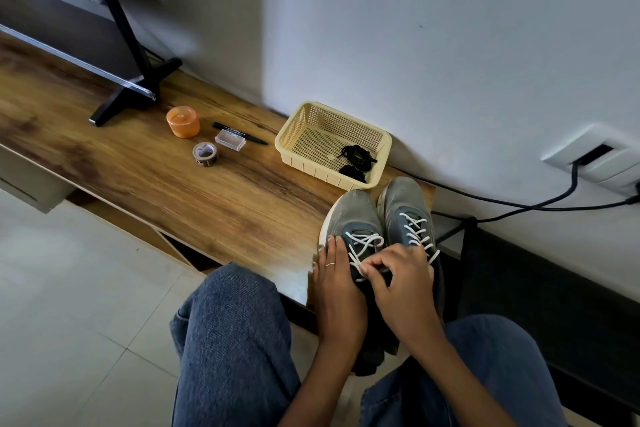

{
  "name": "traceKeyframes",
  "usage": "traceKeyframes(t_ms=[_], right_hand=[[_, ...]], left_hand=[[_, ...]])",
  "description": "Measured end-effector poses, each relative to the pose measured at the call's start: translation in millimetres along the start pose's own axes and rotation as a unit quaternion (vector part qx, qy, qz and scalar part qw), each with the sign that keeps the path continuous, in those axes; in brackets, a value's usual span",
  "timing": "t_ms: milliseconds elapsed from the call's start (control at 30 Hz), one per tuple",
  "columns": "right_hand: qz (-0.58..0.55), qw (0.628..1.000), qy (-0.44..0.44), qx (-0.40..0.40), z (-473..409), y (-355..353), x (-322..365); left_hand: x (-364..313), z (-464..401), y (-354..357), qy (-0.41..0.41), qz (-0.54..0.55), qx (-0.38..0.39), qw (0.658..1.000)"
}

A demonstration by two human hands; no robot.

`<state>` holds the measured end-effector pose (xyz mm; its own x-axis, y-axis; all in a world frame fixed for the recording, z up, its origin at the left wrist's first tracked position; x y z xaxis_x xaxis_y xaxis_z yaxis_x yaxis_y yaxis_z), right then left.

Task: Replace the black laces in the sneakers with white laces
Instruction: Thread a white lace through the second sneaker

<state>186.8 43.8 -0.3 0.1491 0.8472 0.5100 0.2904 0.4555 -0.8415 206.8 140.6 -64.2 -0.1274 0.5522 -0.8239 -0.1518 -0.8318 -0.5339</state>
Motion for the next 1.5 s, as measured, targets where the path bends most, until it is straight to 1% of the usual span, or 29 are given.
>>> traceKeyframes(t_ms=[67, 133, 167, 233, 267, 300, 333, 433, 500, 567, 667, 800, 900, 1000, 1100, 1200, 1267, 1400, 1500], right_hand=[[0.018, 1.000, -0.015, 0.007, 1.9, 0.4, 1.6], [0.011, 1.000, -0.023, 0.009, 0.8, -2.2, 2.7], [-0.010, 1.000, -0.018, 0.000, -1.7, -5.9, 2.4], [-0.051, 0.998, -0.006, -0.045, -9.3, -16.9, -0.3], [-0.051, 0.997, 0.002, -0.061, -14.6, -21.3, -2.4], [-0.029, 0.998, 0.012, -0.061, -21.4, -24.0, -3.9], [0.013, 0.999, 0.021, -0.040, -28.7, -23.9, -5.9], [0.157, 0.983, 0.043, 0.080, -44.1, -13.6, -12.6], [0.181, 0.975, 0.048, 0.122, -48.4, -7.5, -15.4], [0.158, 0.979, 0.049, 0.121, -49.6, -5.5, -15.8], [0.092, 0.989, 0.063, 0.098, -43.9, -8.5, -17.3], [0.084, 0.991, 0.055, 0.089, -34.1, -10.4, -21.7], [0.068, 0.991, 0.058, 0.101, -32.8, -9.7, -21.1], [0.016, 0.992, 0.071, 0.100, -32.2, -10.1, -23.1], [-0.041, 0.995, 0.069, 0.054, -33.6, -15.8, -23.3], [-0.049, 0.998, 0.041, -0.002, -36.5, -26.4, -14.5], [-0.016, 1.000, 0.019, 0.018, -37.7, -24.7, -4.0], [0.097, 0.988, 0.015, 0.122, -36.0, -4.1, 12.9], [0.131, 0.980, 0.025, 0.149, -35.9, 6.0, 19.1]], left_hand=[[0.3, -0.9, 0.5, -0.002, -0.002, 0.003, 1.000], [0.9, -1.5, 1.5, -0.003, 0.000, 0.008, 1.000], [1.0, -1.5, 2.0, -0.002, 0.001, 0.007, 1.000], [1.7, -1.9, 3.0, 0.003, -0.006, -0.001, 1.000], [2.4, -1.8, 3.7, 0.004, -0.010, -0.005, 1.000], [2.9, -1.9, 4.0, 0.005, -0.010, -0.008, 1.000], [3.2, -1.9, 4.1, 0.004, -0.009, -0.009, 1.000], [1.6, -1.1, 3.9, 0.005, -0.004, -0.002, 1.000], [-0.6, -0.9, 2.2, 0.012, 0.007, -0.006, 1.000], [-0.2, -1.6, 2.4, 0.012, 0.000, -0.010, 1.000], [3.3, -3.3, 3.4, 0.003, -0.012, -0.021, 1.000], [5.0, -1.6, 3.7, -0.001, -0.016, -0.036, 0.999], [4.7, -0.2, 2.0, 0.001, -0.021, -0.044, 0.999], [2.4, -0.5, 0.1, 0.008, -0.010, -0.047, 0.999], [2.6, -1.5, 1.0, 0.001, -0.002, -0.044, 0.999], [3.5, -1.2, 2.3, -0.007, 0.000, -0.040, 0.999], [4.0, -0.9, 1.7, -0.008, -0.002, -0.036, 0.999], [3.1, -0.3, 0.8, -0.008, 0.010, -0.021, 1.000], [3.8, -1.7, 2.2, -0.011, 0.024, -0.013, 1.000]])
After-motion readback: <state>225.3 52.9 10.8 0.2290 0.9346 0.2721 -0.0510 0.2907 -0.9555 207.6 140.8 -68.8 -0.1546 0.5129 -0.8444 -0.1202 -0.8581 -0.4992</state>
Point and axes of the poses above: each hand's wrist, its own z-axis away from the middle knuckle, its own y-axis out of the palm, x = y × z, the point moved 6 cm from there along -z, towards the middle knuckle, and after that the axes turned 5 degrees about -y, right-handed, at the moved point
